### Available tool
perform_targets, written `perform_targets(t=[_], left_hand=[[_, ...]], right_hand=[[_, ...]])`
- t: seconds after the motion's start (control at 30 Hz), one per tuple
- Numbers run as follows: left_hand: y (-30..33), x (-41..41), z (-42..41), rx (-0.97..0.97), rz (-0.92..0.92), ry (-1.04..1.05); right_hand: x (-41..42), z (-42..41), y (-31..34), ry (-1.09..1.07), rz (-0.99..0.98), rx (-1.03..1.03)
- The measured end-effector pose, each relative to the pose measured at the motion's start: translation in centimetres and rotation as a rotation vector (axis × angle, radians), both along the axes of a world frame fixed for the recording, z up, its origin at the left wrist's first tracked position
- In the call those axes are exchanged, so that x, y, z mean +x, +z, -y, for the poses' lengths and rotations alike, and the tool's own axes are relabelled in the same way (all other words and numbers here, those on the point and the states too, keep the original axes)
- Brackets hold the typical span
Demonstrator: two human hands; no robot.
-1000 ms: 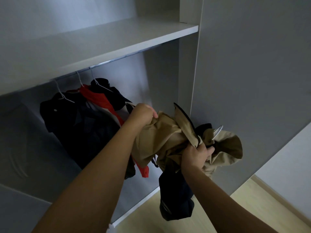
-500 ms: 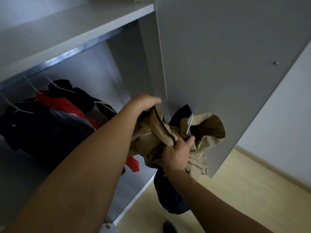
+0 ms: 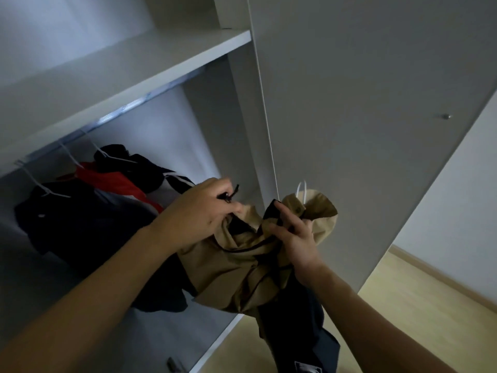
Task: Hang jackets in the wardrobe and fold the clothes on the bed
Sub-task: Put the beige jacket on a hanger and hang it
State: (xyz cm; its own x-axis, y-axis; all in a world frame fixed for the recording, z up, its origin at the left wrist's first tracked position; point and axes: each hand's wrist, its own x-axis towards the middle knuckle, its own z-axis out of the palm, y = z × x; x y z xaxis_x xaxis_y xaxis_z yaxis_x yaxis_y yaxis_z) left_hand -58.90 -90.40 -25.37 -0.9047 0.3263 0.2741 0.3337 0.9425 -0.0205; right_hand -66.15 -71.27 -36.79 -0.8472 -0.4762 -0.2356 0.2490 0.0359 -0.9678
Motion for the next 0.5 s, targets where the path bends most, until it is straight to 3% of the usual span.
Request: perform_targets(t=[0.27, 0.43, 0.5], left_hand=[[1.1, 2.0, 0.2, 0.46, 0.05, 0.229], [1.5, 2.5, -0.4, 0.69, 0.11, 0.376], [1.4, 2.8, -0.6, 0.777, 0.1, 0.449]], right_hand=[[1.1, 1.8, 2.6, 0.289, -0.498, 0.14], [0.8, 3.4, 3.2, 0.147, -0.564, -0.02], [0.4, 3.3, 4.0, 0.184, -0.621, 0.0]])
